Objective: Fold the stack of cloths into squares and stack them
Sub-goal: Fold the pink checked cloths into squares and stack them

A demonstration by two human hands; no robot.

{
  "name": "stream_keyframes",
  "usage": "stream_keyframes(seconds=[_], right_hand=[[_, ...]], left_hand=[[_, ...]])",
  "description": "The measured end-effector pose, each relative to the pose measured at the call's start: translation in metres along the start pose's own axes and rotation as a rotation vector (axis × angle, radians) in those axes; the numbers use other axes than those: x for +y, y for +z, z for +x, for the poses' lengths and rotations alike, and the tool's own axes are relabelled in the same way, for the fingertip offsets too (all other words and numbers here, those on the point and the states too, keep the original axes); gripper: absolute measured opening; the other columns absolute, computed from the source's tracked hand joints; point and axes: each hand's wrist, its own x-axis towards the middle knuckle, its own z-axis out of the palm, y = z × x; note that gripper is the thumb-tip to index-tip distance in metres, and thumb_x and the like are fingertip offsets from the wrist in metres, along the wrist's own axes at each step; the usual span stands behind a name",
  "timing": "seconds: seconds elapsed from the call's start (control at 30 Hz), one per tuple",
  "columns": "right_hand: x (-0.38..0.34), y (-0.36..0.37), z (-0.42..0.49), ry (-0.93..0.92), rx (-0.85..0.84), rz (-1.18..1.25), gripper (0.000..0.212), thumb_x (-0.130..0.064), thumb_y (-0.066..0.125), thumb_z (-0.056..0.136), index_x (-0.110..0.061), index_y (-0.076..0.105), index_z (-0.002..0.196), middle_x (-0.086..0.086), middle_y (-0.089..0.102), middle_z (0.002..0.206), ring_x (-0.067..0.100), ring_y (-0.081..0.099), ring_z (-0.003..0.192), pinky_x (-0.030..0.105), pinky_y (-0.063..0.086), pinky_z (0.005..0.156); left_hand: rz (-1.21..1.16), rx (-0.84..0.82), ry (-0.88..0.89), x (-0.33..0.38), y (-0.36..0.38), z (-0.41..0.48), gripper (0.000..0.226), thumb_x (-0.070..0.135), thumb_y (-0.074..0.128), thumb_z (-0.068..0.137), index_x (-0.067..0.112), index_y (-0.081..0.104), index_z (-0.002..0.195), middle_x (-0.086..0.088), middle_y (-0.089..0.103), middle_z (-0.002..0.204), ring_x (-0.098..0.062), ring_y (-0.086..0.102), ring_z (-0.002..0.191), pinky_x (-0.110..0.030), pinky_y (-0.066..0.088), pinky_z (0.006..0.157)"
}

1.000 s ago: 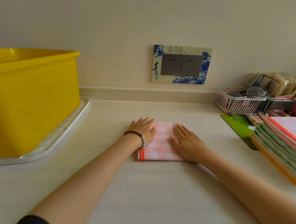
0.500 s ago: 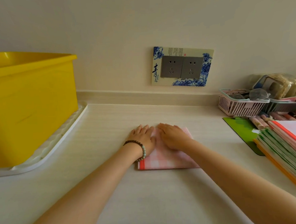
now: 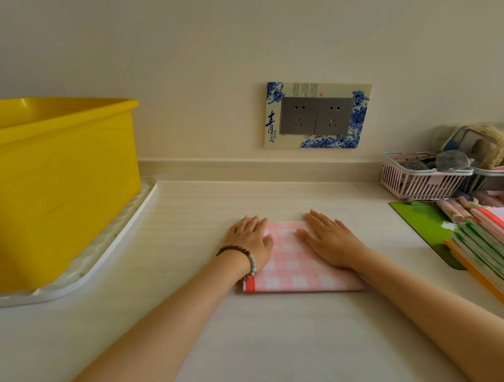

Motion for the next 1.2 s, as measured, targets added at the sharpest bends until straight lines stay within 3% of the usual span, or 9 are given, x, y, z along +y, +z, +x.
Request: stream_keyframes(seconds=[0.27, 0.4, 0.5, 0.6, 0.67, 0.83, 1.03, 1.2], right_hand=[[0.011, -0.013, -0.011, 0.059, -0.050, 0.041, 0.065, -0.052, 0.022, 0.098, -0.018, 0.009, 0.151, -0.002, 0.008, 0.159, 0.013, 0.007, 0.146, 0.034, 0.004, 0.118], [0.011, -0.029, -0.021, 0.136, 0.029, 0.498, 0.066, -0.040, 0.050, 0.094, -0.012, 0.024, 0.148, 0.006, 0.030, 0.152, 0.021, 0.032, 0.137, 0.030, 0.025, 0.110], [0.019, -0.047, -0.034, 0.248, 0.023, 0.848, 0.063, -0.024, 0.064, 0.088, -0.006, 0.037, 0.142, 0.009, 0.045, 0.141, 0.023, 0.047, 0.124, 0.031, 0.039, 0.097], [0.022, -0.064, -0.050, 0.363, -0.099, 1.164, 0.028, -0.010, 0.061, 0.089, -0.003, 0.058, 0.116, 0.015, 0.053, 0.129, 0.029, 0.054, 0.109, 0.040, 0.046, 0.094], [0.021, -0.070, -0.058, 0.428, -0.198, 1.171, 0.025, -0.011, 0.062, 0.087, -0.004, 0.060, 0.111, 0.015, 0.053, 0.126, 0.029, 0.055, 0.107, 0.042, 0.048, 0.092], [0.009, -0.072, -0.069, 0.510, -0.307, 1.087, 0.035, -0.015, 0.065, 0.086, -0.005, 0.057, 0.119, 0.011, 0.059, 0.106, 0.022, 0.057, 0.088, 0.032, 0.049, 0.072], [-0.006, -0.068, -0.067, 0.572, -0.301, 1.113, 0.039, -0.017, 0.068, 0.084, -0.005, 0.053, 0.117, 0.007, 0.052, 0.087, 0.018, 0.050, 0.073, 0.026, 0.045, 0.066], [-0.023, -0.063, -0.074, 0.409, -0.200, 1.242, 0.030, -0.012, 0.059, 0.091, -0.003, 0.051, 0.118, 0.009, 0.063, 0.101, 0.020, 0.061, 0.085, 0.033, 0.049, 0.086]], left_hand=[[-0.047, -0.014, -0.003, 0.001, -0.003, -0.001, 0.054, 0.036, 0.015, 0.101, 0.019, 0.002, 0.151, 0.000, -0.006, 0.159, -0.016, -0.007, 0.146, -0.034, -0.002, 0.118], [-0.180, 0.029, -0.035, -0.008, -0.009, -0.004, 0.059, 0.043, 0.019, 0.101, 0.014, 0.005, 0.151, -0.003, -0.002, 0.159, -0.018, 0.000, 0.146, -0.033, 0.004, 0.119], [-0.342, 0.054, -0.095, -0.019, -0.016, -0.014, 0.066, 0.049, 0.023, 0.098, 0.010, 0.011, 0.150, -0.009, 0.015, 0.157, -0.021, 0.016, 0.144, -0.036, 0.015, 0.117], [-0.353, 0.018, -0.108, -0.027, -0.015, -0.031, 0.069, 0.055, 0.022, 0.095, 0.007, 0.023, 0.144, -0.015, 0.035, 0.147, -0.027, 0.035, 0.135, -0.039, 0.028, 0.111], [-0.205, -0.008, -0.091, -0.032, -0.009, -0.042, 0.076, 0.064, 0.017, 0.091, 0.013, 0.019, 0.147, -0.012, 0.032, 0.149, -0.027, 0.031, 0.137, -0.042, 0.026, 0.112], [0.107, -0.120, -0.150, -0.021, -0.002, -0.062, 0.077, 0.059, 0.008, 0.094, 0.007, -0.008, 0.150, -0.007, -0.011, 0.158, -0.021, -0.008, 0.146, -0.039, -0.001, 0.118], [0.137, -0.120, -0.166, -0.015, -0.004, -0.065, 0.078, 0.060, 0.010, 0.094, 0.008, -0.007, 0.150, -0.007, -0.011, 0.158, -0.021, -0.008, 0.146, -0.040, -0.001, 0.118], [0.099, -0.062, -0.129, -0.020, -0.004, -0.067, 0.075, 0.060, 0.012, 0.094, 0.012, 0.003, 0.151, -0.008, 0.000, 0.159, -0.022, 0.002, 0.146, -0.038, 0.004, 0.118]])
